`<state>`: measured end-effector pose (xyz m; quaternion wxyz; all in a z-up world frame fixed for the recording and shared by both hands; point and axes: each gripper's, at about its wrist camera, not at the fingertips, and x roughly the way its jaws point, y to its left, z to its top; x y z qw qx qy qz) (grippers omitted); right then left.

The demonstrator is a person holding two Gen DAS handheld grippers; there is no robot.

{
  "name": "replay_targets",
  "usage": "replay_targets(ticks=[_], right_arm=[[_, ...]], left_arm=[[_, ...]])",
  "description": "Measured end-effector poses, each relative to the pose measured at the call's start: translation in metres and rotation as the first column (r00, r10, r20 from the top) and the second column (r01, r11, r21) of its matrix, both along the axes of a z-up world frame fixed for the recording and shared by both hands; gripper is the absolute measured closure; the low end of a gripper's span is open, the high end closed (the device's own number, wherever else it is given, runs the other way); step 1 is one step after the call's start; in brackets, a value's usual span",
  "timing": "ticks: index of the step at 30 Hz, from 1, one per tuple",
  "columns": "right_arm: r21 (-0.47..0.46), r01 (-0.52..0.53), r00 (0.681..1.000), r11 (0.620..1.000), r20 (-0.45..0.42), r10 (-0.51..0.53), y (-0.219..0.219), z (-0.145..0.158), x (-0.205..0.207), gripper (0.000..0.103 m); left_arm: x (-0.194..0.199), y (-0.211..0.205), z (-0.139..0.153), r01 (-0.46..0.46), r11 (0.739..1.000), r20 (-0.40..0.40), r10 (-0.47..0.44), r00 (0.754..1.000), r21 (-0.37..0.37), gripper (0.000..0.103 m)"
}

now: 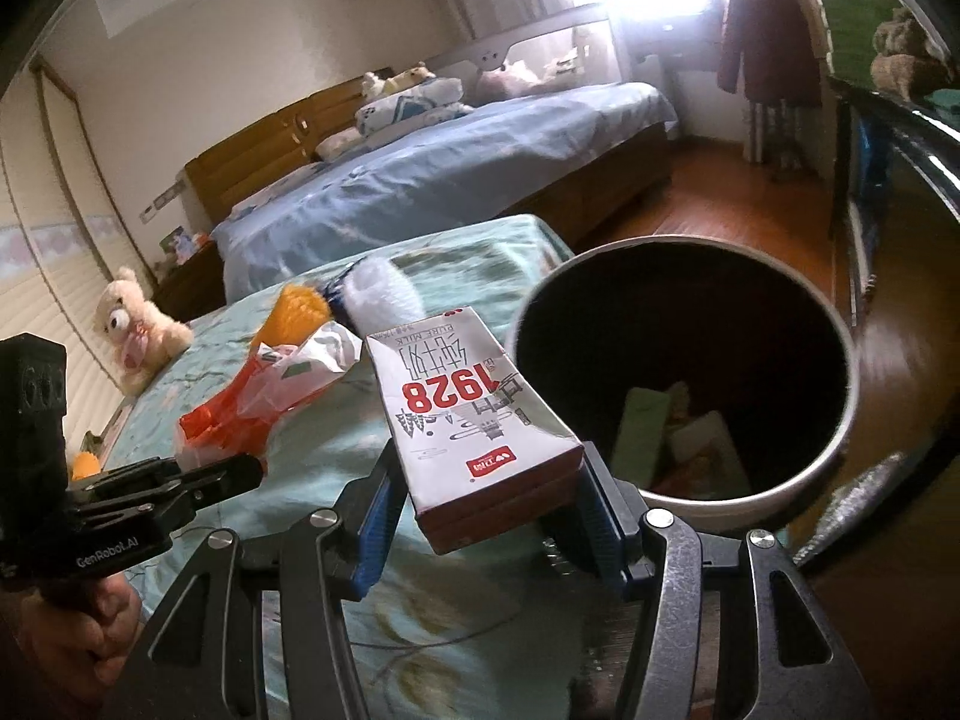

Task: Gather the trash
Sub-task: 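Carry the plastic bag and red-and-white box over the trash bin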

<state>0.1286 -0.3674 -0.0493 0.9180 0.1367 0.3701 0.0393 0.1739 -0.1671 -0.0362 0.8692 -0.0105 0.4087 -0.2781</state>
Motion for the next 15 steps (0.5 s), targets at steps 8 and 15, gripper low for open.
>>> replay_targets(ticks=[8, 15], right_arm=[[-0.006, 0.063, 0.998, 0.998, 0.007, -0.063, -0.026, 0.002, -0.008, 0.047], [-0.026, 0.105, 0.994, 0.994, 0.011, -0.104, -0.041, 0.002, -0.011, 0.047]], left_arm=[[0.002, -0.026, 0.005, 0.052, 0.999, 0.017, -0.052, 0.999, 0.012, 0.078], [0.007, -0.047, 0.008, 0.088, 0.996, 0.021, -0.088, 0.996, 0.018, 0.078]])
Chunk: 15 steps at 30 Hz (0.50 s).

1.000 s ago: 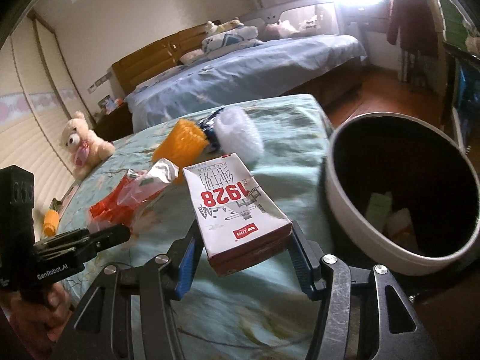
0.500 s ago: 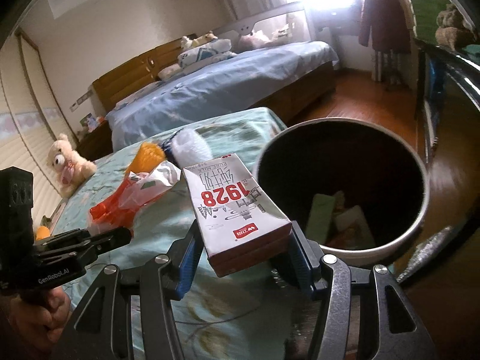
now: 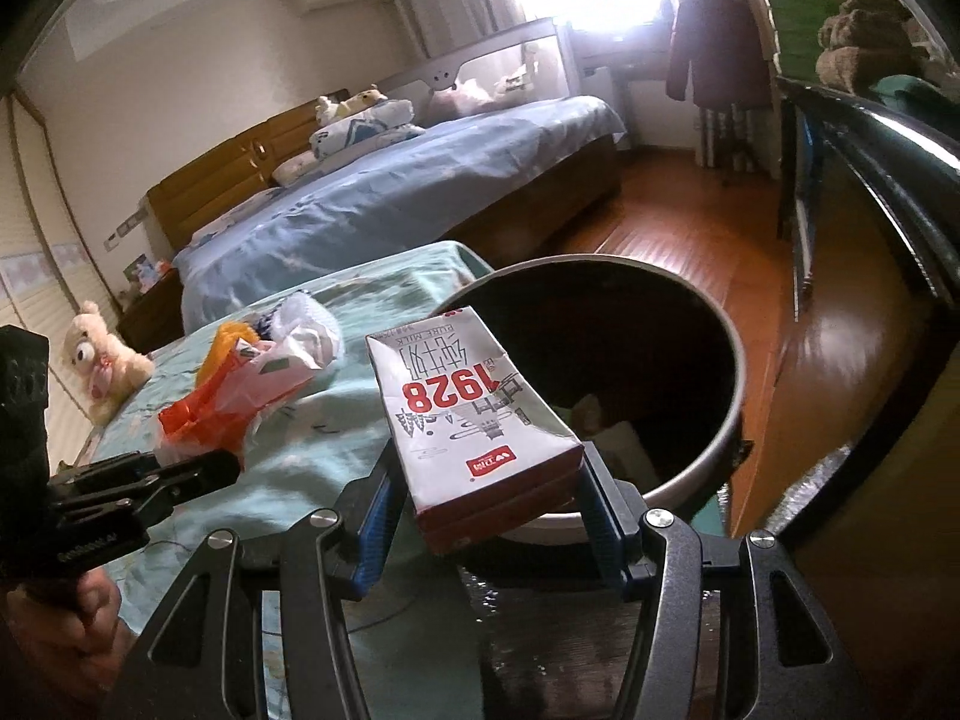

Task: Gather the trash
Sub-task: 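Carry the plastic bag and red-and-white box over the trash bin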

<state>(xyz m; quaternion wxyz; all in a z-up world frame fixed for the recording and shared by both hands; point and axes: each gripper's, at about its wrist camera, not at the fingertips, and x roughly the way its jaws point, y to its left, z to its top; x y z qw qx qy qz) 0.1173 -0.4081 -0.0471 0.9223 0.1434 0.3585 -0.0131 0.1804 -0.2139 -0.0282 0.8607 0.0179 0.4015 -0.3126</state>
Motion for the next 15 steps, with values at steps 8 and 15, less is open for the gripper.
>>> replay_targets(ticks=[8, 15], right_arm=[[-0.012, 0.030, 1.000, 0.999, -0.006, -0.030, -0.014, -0.001, -0.002, 0.047], [-0.023, 0.054, 0.999, 0.998, -0.007, -0.054, -0.023, -0.002, -0.001, 0.047]], left_arm=[[0.006, -0.021, 0.000, 0.035, 0.999, -0.005, -0.035, 0.999, 0.012, 0.078], [0.010, -0.038, 0.002, 0.057, 0.998, -0.002, -0.057, 0.998, 0.031, 0.078]])
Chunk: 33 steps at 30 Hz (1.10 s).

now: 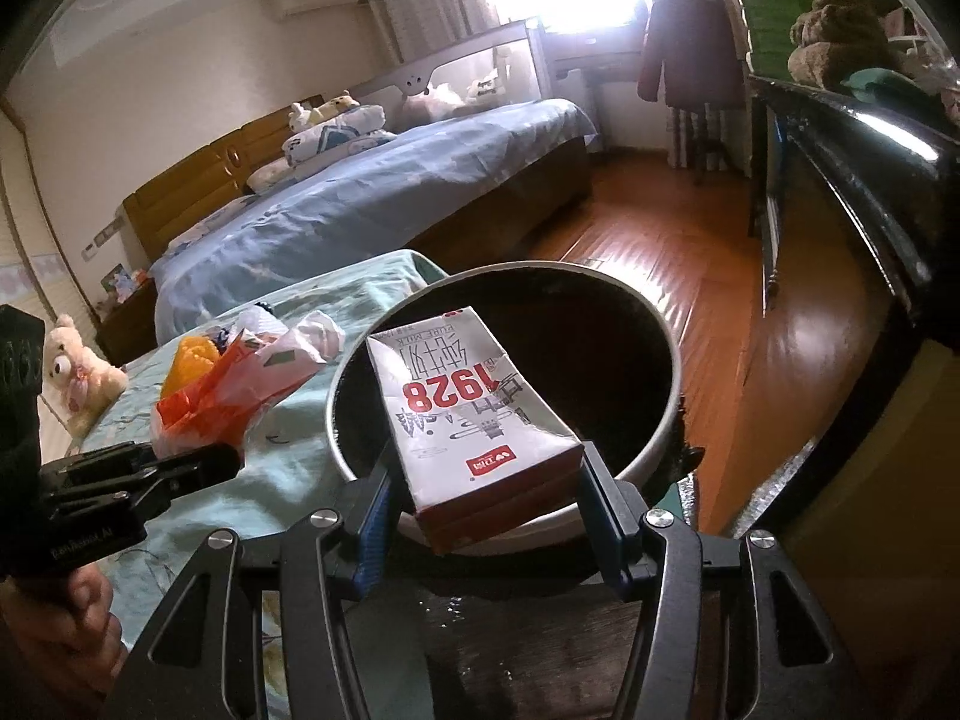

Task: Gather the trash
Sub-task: 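Carry the plastic bag and red-and-white box over the trash bin, then open both grippers to drop the bag and box into the bin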

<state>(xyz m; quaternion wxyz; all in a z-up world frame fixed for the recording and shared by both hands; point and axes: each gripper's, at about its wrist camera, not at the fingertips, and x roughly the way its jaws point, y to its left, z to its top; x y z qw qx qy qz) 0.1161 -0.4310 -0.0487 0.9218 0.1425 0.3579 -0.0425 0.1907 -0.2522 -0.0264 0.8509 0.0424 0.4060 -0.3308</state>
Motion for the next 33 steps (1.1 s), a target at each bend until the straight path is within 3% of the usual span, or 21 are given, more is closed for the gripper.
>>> replay_targets(ticks=[33], right_arm=[[-0.053, 0.042, 0.998, 0.998, -0.045, -0.044, -0.028, -0.008, 0.026, 0.047]], left_arm=[[0.031, -0.060, -0.002, 0.061, 0.997, -0.015, -0.061, 0.998, 0.051, 0.076]])
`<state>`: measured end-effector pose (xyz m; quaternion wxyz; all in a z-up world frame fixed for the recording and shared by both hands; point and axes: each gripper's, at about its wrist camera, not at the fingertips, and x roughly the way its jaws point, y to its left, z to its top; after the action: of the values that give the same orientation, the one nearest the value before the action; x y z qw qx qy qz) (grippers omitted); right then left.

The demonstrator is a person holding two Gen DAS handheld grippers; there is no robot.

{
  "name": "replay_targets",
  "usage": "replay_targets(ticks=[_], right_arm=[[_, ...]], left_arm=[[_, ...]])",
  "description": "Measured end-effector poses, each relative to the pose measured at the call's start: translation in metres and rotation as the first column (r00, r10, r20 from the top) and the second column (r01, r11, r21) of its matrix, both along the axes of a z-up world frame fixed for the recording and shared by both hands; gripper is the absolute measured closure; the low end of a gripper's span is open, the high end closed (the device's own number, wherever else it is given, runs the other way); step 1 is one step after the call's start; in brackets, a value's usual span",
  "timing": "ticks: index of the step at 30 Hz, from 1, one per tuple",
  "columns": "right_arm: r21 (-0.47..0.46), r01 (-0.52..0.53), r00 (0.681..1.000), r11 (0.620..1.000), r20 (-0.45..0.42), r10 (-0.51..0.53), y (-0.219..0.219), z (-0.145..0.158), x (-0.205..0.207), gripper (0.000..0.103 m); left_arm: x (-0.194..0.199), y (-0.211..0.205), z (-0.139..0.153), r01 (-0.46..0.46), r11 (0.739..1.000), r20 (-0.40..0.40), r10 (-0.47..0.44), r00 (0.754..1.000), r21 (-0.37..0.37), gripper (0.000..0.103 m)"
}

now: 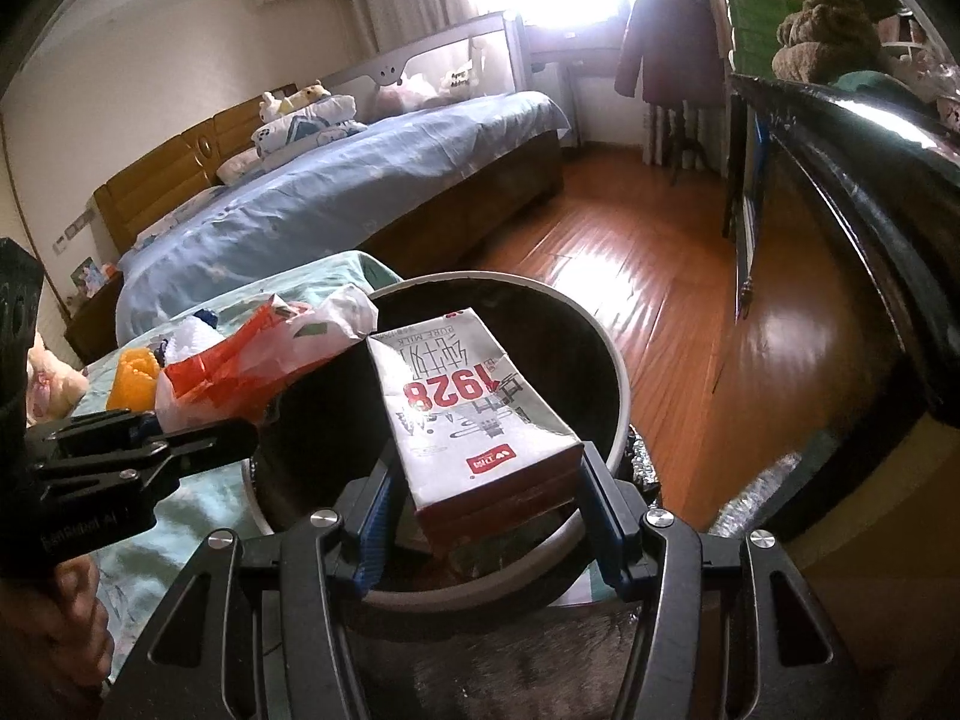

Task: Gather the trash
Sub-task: 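Open both grippers to drop the bag and box into the bin, then move both open grippers back over the foam nets on the bed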

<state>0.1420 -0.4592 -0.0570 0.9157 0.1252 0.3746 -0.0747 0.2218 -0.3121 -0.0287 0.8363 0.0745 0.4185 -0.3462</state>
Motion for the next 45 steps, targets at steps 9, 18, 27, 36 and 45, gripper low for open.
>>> replay_targets(ticks=[9, 18, 27, 36, 45], right_arm=[[0.040, -0.013, 1.000, 0.999, -0.013, 0.013, -0.003, -0.003, 0.004, 0.046], [0.071, -0.025, 0.999, 0.997, 0.022, 0.024, 0.007, 0.003, -0.003, 0.023], [0.123, -0.080, 0.996, 0.989, 0.053, 0.074, 0.040, 0.008, -0.003, 0.010], [0.150, -0.168, 0.985, 0.974, 0.054, 0.161, 0.080, 0.007, 0.004, 0.009], [0.135, -0.258, 0.966, 0.957, 0.055, 0.253, 0.122, 0.011, 0.022, 0.009]], left_arm=[[-0.004, 0.010, 0.001, -0.022, 0.999, 0.003, 0.022, 1.000, -0.033, 0.039], [-0.011, 0.055, -0.010, -0.099, 0.993, -0.044, 0.096, 0.994, -0.058, 0.039], [-0.022, 0.119, -0.018, -0.228, 0.970, -0.067, 0.223, 0.973, -0.081, 0.036], [-0.025, 0.180, -0.024, -0.360, 0.930, -0.070, 0.355, 0.932, -0.079, 0.028], [-0.014, 0.229, -0.022, -0.463, 0.881, -0.073, 0.458, 0.886, -0.093, 0.028]])
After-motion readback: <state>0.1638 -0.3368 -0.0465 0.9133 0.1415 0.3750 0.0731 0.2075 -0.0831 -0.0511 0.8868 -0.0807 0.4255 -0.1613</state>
